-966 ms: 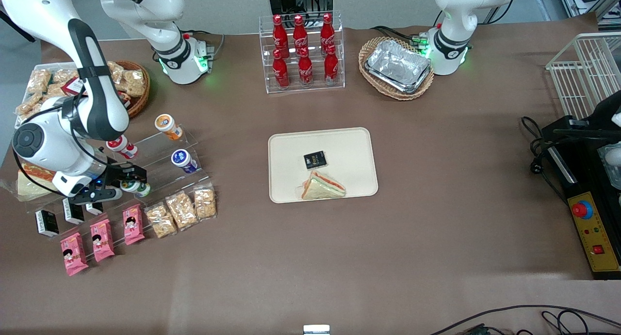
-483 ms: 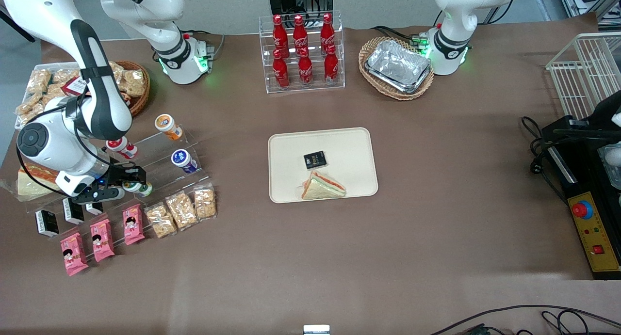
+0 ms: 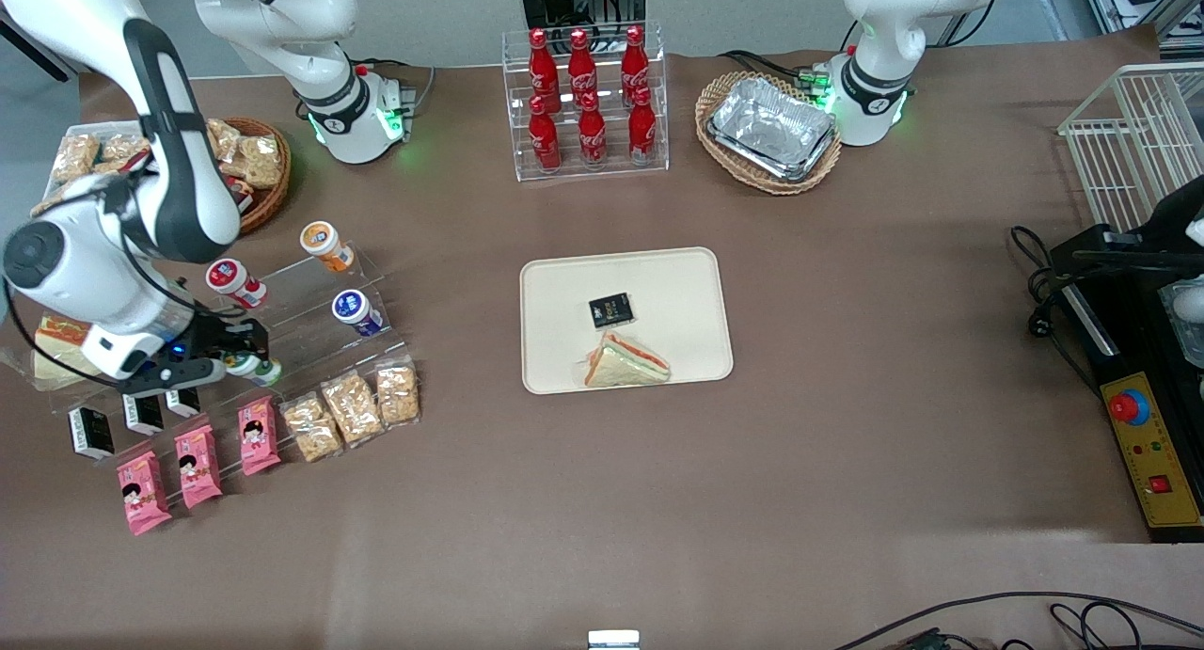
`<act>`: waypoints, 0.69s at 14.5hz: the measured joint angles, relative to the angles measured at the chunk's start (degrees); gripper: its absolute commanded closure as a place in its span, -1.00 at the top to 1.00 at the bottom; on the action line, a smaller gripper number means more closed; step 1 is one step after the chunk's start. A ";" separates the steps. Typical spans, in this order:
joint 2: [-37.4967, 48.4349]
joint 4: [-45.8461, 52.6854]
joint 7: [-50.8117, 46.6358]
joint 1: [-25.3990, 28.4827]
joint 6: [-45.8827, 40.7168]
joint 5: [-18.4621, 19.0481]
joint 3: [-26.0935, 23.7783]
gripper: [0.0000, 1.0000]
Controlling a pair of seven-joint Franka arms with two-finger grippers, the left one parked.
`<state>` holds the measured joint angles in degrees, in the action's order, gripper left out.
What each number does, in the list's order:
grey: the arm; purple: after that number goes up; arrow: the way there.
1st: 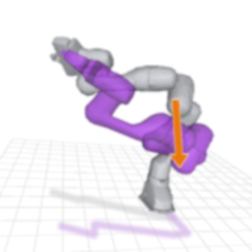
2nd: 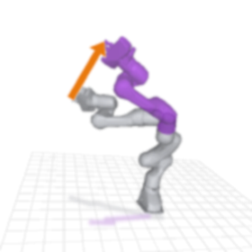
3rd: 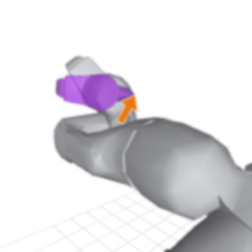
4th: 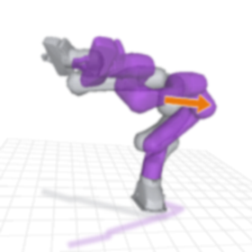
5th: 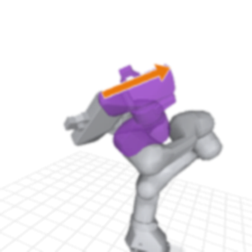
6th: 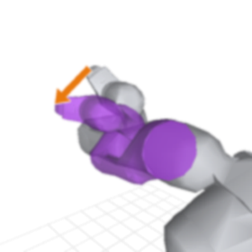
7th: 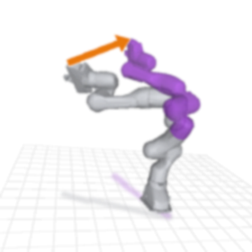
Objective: Place green gum on tray
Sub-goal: 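Close the right gripper on the green-lidded gum bottle, then lift the gum bottle and carry it over the cream tray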
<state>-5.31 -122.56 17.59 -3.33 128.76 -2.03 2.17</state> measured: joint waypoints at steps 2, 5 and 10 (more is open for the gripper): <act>2.67 3.13 0.40 0.01 -7.14 0.00 0.00 -1.00; 4.65 10.89 0.44 0.12 -19.14 0.00 -0.04 -1.00; 4.47 19.98 -2.23 2.62 -29.12 0.26 -0.15 -1.00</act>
<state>-0.84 -102.58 15.36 -0.71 99.63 -1.77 2.02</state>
